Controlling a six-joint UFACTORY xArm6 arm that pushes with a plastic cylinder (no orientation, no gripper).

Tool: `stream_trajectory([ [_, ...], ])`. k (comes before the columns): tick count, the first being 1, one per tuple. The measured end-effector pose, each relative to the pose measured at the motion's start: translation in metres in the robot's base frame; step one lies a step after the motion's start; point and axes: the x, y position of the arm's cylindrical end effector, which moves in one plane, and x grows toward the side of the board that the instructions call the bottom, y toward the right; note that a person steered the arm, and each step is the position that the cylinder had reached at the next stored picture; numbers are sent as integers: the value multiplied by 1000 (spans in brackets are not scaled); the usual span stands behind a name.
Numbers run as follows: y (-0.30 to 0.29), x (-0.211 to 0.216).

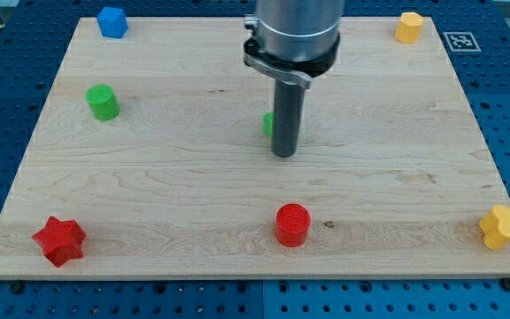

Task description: Move green star towards blue triangle

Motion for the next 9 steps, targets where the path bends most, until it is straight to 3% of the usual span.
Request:
stream_trajectory([
  [5,12,-50],
  [9,23,-160],
])
